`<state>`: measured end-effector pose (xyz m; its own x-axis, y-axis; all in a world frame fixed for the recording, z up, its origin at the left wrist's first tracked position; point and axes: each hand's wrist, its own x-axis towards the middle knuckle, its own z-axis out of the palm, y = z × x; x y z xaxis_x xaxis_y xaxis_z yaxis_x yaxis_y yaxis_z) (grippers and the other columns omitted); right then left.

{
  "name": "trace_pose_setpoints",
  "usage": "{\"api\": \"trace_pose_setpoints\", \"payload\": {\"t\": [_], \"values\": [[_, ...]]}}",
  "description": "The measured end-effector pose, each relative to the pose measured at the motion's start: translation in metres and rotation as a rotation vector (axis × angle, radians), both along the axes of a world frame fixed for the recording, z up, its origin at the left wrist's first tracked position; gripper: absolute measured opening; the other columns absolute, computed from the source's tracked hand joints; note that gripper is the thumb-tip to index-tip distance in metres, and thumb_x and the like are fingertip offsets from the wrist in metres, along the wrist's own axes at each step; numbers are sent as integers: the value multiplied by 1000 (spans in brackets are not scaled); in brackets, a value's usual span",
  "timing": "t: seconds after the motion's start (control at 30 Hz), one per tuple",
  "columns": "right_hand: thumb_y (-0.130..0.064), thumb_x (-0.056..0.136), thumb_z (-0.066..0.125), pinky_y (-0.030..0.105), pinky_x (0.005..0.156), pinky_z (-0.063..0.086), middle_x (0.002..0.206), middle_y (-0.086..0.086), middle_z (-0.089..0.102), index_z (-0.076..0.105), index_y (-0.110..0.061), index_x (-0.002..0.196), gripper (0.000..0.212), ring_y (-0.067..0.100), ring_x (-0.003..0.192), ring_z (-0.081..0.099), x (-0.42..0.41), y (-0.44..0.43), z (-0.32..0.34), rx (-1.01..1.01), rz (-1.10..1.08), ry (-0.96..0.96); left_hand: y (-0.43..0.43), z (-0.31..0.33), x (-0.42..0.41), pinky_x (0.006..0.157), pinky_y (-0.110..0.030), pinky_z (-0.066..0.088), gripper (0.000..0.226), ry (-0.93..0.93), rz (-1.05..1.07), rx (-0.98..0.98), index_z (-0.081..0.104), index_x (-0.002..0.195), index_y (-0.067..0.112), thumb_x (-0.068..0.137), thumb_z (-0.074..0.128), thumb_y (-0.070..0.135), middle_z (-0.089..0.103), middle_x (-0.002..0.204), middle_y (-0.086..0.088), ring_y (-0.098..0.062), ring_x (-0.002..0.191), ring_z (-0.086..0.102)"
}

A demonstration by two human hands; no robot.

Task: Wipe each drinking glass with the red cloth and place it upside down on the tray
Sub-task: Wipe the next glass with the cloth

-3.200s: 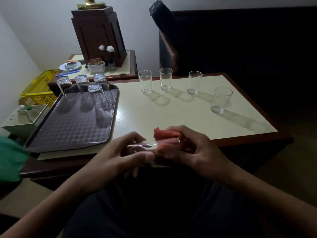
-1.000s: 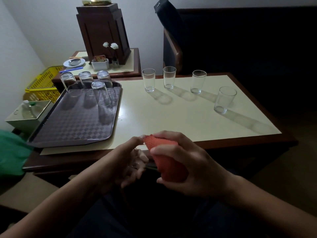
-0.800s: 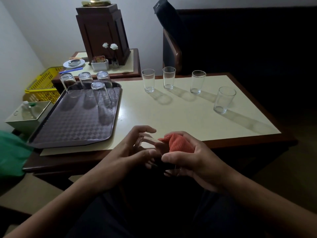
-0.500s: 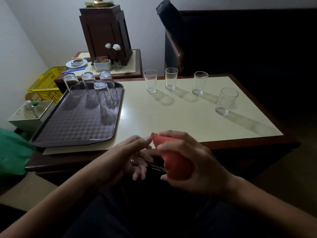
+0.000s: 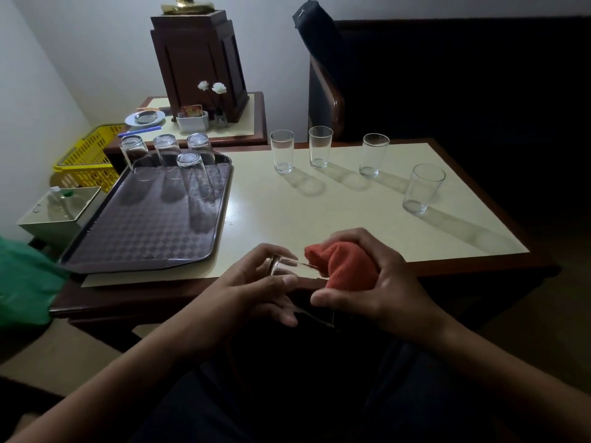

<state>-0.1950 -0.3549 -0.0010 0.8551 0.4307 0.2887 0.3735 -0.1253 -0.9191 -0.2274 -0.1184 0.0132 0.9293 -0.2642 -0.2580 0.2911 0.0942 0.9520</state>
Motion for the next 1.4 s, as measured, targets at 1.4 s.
{"api": "trace_pose_setpoints", "payload": {"t": [1.4], "values": [[-51, 94, 68, 50, 104, 58, 132, 5, 75, 71, -17, 126, 47, 28, 127, 68, 3, 14, -4, 472, -40, 755, 8, -3, 11, 82, -51, 60, 70, 376, 189, -406, 60, 139, 16, 87, 69, 62, 72, 98, -20, -31, 82, 67]]}}
